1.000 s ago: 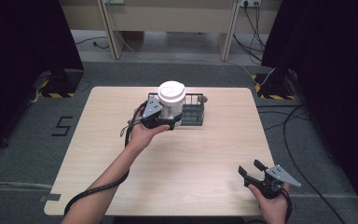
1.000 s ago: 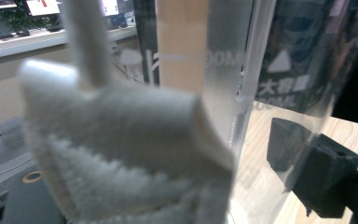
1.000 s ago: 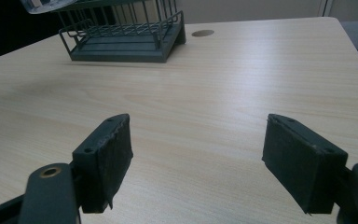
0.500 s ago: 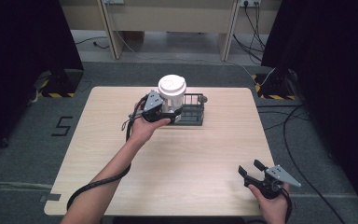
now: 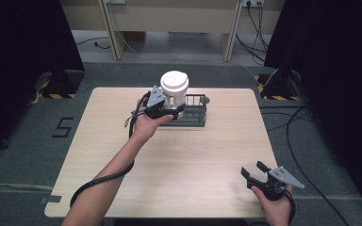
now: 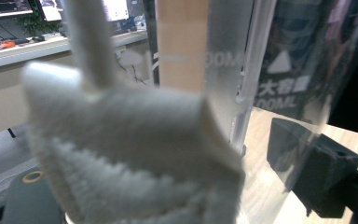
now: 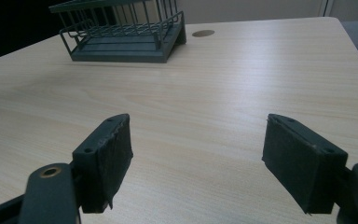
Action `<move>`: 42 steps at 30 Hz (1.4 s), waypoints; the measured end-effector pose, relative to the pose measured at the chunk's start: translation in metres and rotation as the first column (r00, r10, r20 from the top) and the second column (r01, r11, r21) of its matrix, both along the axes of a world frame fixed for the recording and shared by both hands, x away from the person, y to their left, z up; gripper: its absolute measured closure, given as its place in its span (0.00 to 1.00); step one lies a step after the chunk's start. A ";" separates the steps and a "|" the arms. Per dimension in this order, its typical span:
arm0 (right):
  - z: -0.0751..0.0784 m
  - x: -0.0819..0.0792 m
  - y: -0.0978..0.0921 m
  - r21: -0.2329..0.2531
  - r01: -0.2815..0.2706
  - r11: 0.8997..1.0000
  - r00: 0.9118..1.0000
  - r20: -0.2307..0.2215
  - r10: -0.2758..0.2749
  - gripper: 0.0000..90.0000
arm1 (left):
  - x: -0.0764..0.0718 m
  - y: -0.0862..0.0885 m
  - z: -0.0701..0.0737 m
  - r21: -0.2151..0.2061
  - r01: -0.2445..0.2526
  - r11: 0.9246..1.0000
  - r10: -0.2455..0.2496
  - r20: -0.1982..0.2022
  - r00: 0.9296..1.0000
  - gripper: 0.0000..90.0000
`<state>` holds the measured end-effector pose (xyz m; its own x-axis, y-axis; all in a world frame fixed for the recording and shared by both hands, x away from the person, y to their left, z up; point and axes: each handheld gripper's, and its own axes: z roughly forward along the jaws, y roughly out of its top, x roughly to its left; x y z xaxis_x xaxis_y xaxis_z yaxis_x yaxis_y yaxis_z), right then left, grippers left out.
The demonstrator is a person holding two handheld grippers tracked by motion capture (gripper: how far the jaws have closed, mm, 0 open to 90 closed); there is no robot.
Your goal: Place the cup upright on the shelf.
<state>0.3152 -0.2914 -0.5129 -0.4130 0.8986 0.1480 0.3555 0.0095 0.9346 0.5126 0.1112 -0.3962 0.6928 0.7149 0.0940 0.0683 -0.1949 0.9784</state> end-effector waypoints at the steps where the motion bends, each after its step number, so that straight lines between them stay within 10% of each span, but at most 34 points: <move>1: 0.000 0.000 0.000 0.000 0.000 1.000 1.000 -0.001 0.000 0.27 | 0.001 0.000 0.000 0.001 0.000 1.000 0.000 0.001 1.000 0.19; 42: 0.000 0.000 -0.001 0.000 -0.005 1.000 1.000 -0.001 0.005 0.27 | 0.043 -0.010 -0.008 -0.002 -0.096 0.995 0.096 -0.051 0.994 0.19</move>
